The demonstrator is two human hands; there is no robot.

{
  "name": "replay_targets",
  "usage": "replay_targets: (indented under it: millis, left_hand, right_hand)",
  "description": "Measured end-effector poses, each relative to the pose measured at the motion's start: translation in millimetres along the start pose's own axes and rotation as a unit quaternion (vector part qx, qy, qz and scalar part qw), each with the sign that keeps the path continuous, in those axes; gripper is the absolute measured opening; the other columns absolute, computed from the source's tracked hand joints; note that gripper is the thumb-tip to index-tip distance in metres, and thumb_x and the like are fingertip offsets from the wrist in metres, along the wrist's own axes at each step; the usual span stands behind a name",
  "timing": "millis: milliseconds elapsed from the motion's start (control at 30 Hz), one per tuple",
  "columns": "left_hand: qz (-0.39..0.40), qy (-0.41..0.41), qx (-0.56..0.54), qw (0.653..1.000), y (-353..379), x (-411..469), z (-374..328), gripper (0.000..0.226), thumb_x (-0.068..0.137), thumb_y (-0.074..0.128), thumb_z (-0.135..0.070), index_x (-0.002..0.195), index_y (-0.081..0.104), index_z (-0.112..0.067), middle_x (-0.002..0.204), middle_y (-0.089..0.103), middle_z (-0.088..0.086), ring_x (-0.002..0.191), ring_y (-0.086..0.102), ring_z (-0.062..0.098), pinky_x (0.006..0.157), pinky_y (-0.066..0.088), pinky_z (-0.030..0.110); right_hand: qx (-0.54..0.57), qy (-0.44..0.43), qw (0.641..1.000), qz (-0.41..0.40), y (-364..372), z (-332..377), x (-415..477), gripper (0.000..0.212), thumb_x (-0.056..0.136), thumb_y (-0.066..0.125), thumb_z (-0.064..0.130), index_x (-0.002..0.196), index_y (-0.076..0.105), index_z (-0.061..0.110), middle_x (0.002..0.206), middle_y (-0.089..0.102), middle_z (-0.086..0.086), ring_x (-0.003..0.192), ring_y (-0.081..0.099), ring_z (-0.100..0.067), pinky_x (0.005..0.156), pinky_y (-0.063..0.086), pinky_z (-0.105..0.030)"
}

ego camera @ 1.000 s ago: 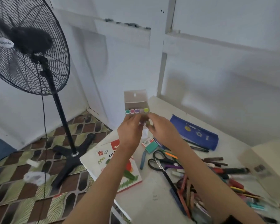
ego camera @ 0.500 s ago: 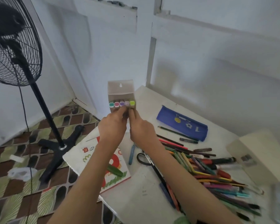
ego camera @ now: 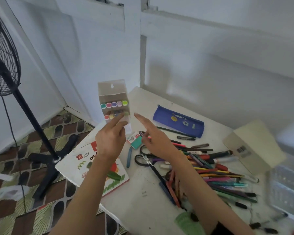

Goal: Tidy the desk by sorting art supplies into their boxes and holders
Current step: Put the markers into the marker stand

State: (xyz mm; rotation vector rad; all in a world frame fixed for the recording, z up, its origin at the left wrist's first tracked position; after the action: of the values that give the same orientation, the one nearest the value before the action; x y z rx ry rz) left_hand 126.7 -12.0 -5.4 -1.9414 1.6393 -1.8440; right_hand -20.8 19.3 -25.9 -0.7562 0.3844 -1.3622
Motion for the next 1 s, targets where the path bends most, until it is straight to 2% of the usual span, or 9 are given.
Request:
replay_targets:
  millis: [100, 200, 267, 367, 433, 533, 667, 900, 1000]
  left_hand:
    - [0.028, 0.047, -0.044, 0.998, 8.4, -10.9, -16.8, 0.029, 0.083, 0.046, -0.007, 0.072, 0.072, -0.005, 0.093, 0.073, 0.007, 0.067, 0.069, 0.020, 0.049, 0.054, 0.026]
    - [0.128, 0.054, -0.093, 0.986, 32.9, -29.7, -34.5, 0.029, 0.079, 0.044, -0.012, 0.073, 0.072, -0.012, 0.085, 0.072, -0.002, 0.068, 0.067, 0.017, 0.050, 0.055, 0.028]
    - [0.212, 0.069, -0.102, 0.969, 51.4, -43.4, -49.3, 0.030, 0.075, 0.042, -0.016, 0.072, 0.072, -0.019, 0.080, 0.070, -0.009, 0.072, 0.064, 0.016, 0.050, 0.052, 0.026]
    - [0.328, 0.144, -0.084, 0.930, 74.6, -64.1, -73.7, 0.019, 0.071, 0.055, -0.013, 0.072, 0.072, -0.021, 0.072, 0.066, -0.010, 0.074, 0.057, 0.020, 0.046, 0.044, 0.026]
    - [0.385, 0.170, -0.057, 0.905, 84.6, -74.3, -83.5, 0.016, 0.078, 0.057, -0.019, 0.078, 0.073, -0.019, 0.080, 0.063, -0.004, 0.084, 0.055, 0.023, 0.058, 0.047, 0.032]
    - [0.448, 0.136, -0.016, 0.884, 91.2, -81.6, -90.9, 0.020, 0.090, 0.052, -0.023, 0.101, 0.069, -0.020, 0.104, 0.056, -0.001, 0.105, 0.046, 0.020, 0.081, 0.037, 0.033]
    - [0.458, 0.107, 0.009, 0.883, 90.3, -78.6, -91.8, 0.022, 0.088, 0.058, -0.029, 0.109, 0.056, -0.024, 0.117, 0.054, -0.007, 0.115, 0.042, 0.016, 0.090, 0.031, 0.035]
    - [0.474, 0.106, 0.046, 0.873, 94.0, -78.6, -91.4, 0.027, 0.092, 0.055, -0.028, 0.117, 0.062, -0.024, 0.115, 0.056, -0.004, 0.116, 0.040, 0.017, 0.092, 0.028, 0.036]
    - [0.416, 0.092, -0.033, 0.904, 88.6, -79.8, -90.5, 0.020, 0.092, 0.055, -0.019, 0.109, 0.064, -0.014, 0.110, 0.057, 0.002, 0.110, 0.046, 0.021, 0.084, 0.034, 0.033]
  right_hand:
    - [0.032, 0.082, 0.992, -0.089, -30.1, -35.8, -37.5, 0.067, 0.090, 0.046, -0.001, 0.142, 0.031, 0.040, 0.135, 0.041, 0.022, 0.072, 0.053, -0.013, 0.075, 0.051, -0.023]
    - [-0.009, 0.196, 0.972, -0.131, -60.9, -79.7, -78.4, 0.054, 0.091, 0.048, 0.001, 0.136, 0.043, 0.030, 0.119, 0.056, 0.015, 0.072, 0.056, -0.014, 0.069, 0.052, -0.027]
    - [-0.068, 0.273, 0.951, -0.128, -75.1, -105.8, -100.8, 0.036, 0.091, 0.051, 0.003, 0.122, 0.057, 0.022, 0.110, 0.064, 0.002, 0.078, 0.062, -0.017, 0.073, 0.053, -0.035]
    - [-0.130, 0.340, 0.924, -0.119, -87.9, -127.9, -123.1, 0.015, 0.090, 0.056, 0.009, 0.096, 0.068, 0.015, 0.103, 0.068, -0.004, 0.091, 0.061, -0.019, 0.078, 0.048, -0.030]
    - [-0.144, 0.353, 0.920, -0.095, -88.1, -130.4, -126.4, 0.011, 0.090, 0.057, 0.011, 0.093, 0.068, 0.012, 0.100, 0.067, -0.005, 0.090, 0.060, -0.020, 0.077, 0.045, -0.029]
    - [-0.169, 0.336, 0.923, -0.080, -87.3, -128.9, -126.0, 0.005, 0.088, 0.061, 0.013, 0.090, 0.064, 0.011, 0.097, 0.064, -0.007, 0.091, 0.059, -0.023, 0.076, 0.047, -0.032]
    - [-0.240, 0.322, 0.915, -0.041, -84.7, -130.6, -118.1, 0.004, 0.089, 0.059, 0.021, 0.093, 0.059, 0.020, 0.096, 0.063, -0.001, 0.091, 0.058, -0.020, 0.070, 0.046, -0.030]
    - [-0.311, 0.316, 0.896, -0.012, -78.7, -126.1, -106.3, 0.018, 0.092, 0.057, 0.023, 0.107, 0.067, 0.026, 0.109, 0.059, -0.001, 0.103, 0.054, -0.021, 0.077, 0.046, -0.033]
    - [-0.314, 0.314, 0.896, -0.007, -78.5, -126.9, -110.0, 0.016, 0.093, 0.052, 0.018, 0.104, 0.063, 0.023, 0.108, 0.058, -0.002, 0.101, 0.052, -0.021, 0.074, 0.044, -0.034]
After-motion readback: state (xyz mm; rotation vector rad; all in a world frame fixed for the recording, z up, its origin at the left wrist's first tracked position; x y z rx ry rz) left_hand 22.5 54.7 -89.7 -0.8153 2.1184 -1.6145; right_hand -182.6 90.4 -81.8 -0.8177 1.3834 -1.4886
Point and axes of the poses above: each hand's wrist, its own x-axis towards the middle knuckle, its own y-axis out of the palm, z = x × y, the point moved 4 cm from there along x, towards the middle knuckle
